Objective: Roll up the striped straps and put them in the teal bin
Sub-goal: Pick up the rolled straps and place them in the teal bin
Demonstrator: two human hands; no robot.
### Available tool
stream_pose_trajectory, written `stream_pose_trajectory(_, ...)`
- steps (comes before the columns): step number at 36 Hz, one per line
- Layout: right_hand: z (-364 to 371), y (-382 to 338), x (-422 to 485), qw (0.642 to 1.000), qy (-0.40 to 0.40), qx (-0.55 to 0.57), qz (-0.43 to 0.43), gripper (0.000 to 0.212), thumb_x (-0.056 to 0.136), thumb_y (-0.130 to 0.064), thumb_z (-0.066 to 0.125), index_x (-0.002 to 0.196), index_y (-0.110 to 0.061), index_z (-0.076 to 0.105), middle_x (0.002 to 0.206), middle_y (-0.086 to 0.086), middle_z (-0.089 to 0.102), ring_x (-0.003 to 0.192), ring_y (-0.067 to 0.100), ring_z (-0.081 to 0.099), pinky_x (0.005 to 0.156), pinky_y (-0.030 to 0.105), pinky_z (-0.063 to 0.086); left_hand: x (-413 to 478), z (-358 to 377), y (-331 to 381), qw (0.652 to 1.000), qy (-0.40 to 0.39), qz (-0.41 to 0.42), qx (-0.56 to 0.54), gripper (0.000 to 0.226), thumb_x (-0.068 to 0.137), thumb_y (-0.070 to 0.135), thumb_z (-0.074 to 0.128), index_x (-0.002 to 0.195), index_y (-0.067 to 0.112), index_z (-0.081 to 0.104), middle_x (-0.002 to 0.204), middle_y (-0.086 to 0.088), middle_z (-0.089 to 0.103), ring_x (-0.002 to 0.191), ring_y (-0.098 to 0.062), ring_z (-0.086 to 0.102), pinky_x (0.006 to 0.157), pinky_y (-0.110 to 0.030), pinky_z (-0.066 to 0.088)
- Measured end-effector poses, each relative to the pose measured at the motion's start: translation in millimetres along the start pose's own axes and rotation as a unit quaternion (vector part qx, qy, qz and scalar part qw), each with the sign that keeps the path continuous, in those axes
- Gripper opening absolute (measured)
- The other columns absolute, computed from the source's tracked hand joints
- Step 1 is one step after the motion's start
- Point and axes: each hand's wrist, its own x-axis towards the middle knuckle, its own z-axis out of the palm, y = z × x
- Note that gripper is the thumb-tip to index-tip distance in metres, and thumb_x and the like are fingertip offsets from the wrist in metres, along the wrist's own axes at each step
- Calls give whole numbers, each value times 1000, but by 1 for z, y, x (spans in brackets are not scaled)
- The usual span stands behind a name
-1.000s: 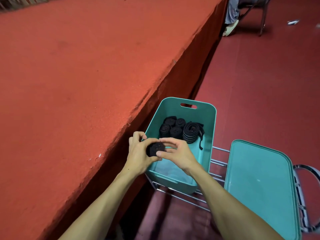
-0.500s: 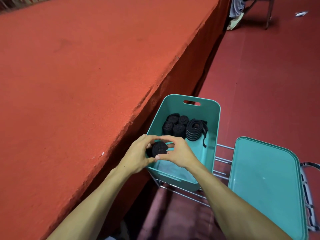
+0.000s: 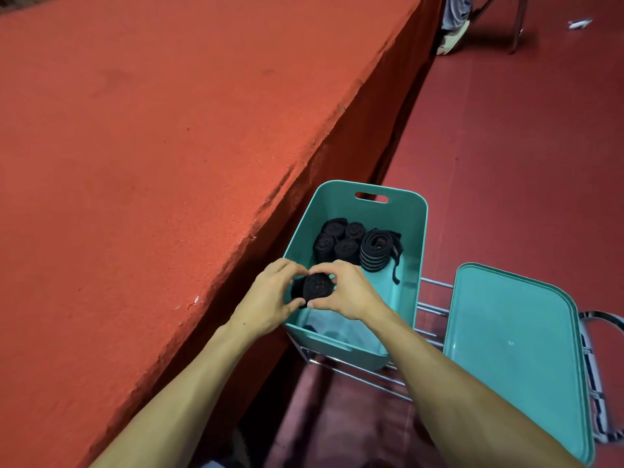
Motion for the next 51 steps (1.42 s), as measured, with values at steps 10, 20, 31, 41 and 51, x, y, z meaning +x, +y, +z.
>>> stream_pose_trajectory(10, -1, 14, 18, 985, 68, 7, 159, 56, 66, -13, 88, 117, -21, 67, 115, 6, 61, 91, 19, 56, 67, 29, 50, -7, -5, -14, 1000, 5, 0, 22, 51, 75, 24, 83, 120, 12, 62, 128, 0, 50, 118, -3, 32, 102, 1, 9)
stream_pose_trajectory(20, 10, 47, 29, 925, 163, 76, 334, 61, 70, -4, 85, 124, -14, 60, 129, 15, 52, 109, 34, 59, 96, 40, 51, -15, -5, -24, 1000, 2, -27, -3, 53, 77, 45, 68, 117, 11, 60, 128, 4, 49, 121, -6, 42, 105, -3, 17)
stream_pose_trajectory(31, 17, 53, 46, 906, 249, 91, 330, 55, 78, -9, 80, 129, -12, 59, 130, 13, 50, 114, 32, 56, 98, 39, 47, -19, -2, -28, 999, 6, -17, -43, 54, 77, 46, 61, 117, 10, 60, 130, 2, 51, 123, -11, 48, 109, -9, 23)
stream_pose_trajectory(41, 25, 52, 59, 888, 309, 128, 317, 54, 81, -8, 78, 126, -10, 49, 133, 12, 45, 120, 32, 49, 99, 41, 41, -20, 0, -29, 997, 17, -21, -73, 49, 77, 45, 62, 115, 14, 58, 133, 8, 47, 123, -9, 49, 108, -15, 30)
stream_pose_trajectory(51, 28, 68, 62, 897, 327, 97, 282, 41, 80, -3, 76, 104, -12, 45, 114, 7, 45, 96, 25, 48, 86, 38, 41, -19, 0, -30, 996, 22, -7, -91, 48, 79, 41, 63, 116, 13, 55, 132, 4, 47, 124, -9, 48, 109, -17, 31)
